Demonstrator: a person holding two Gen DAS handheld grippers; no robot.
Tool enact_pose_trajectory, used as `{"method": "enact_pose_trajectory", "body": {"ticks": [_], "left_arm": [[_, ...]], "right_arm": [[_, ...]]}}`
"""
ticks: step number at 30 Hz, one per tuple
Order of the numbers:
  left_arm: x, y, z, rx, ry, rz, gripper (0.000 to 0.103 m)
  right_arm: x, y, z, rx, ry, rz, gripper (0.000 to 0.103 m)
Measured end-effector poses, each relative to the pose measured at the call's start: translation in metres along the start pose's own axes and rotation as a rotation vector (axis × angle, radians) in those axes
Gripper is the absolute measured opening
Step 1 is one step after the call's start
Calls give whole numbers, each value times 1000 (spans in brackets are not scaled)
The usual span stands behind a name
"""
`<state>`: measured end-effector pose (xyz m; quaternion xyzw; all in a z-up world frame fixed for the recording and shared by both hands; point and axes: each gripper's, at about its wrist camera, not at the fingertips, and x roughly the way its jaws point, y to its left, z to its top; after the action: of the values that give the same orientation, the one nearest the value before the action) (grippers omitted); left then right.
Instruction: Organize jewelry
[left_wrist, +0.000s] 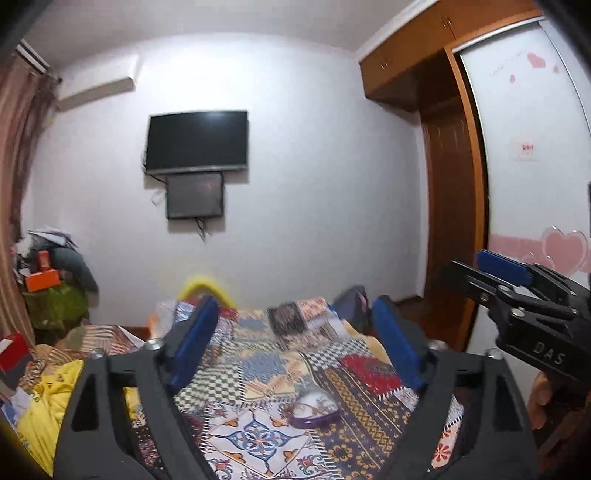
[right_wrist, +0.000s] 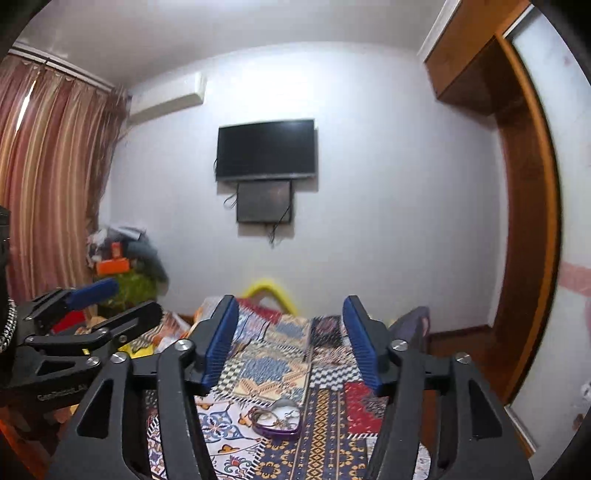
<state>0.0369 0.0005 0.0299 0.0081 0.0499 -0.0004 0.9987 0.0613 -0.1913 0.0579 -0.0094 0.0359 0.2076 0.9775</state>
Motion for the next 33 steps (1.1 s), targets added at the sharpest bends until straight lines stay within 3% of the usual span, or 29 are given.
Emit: {"method": "enact_pose_trajectory", "body": {"ticks": [3,7,33], "left_arm": [[-12,3,1,-20,-18,19,98],[-21,4,-1,-40,-20,36,100],[-24,12,-17,-74,40,44,100]], "right_arm": [[-6,1,-3,15,-24,-37,87],[-6,4,-4,10,-33,-90,102],[-18,1,-13,10,48,-71,103]]}}
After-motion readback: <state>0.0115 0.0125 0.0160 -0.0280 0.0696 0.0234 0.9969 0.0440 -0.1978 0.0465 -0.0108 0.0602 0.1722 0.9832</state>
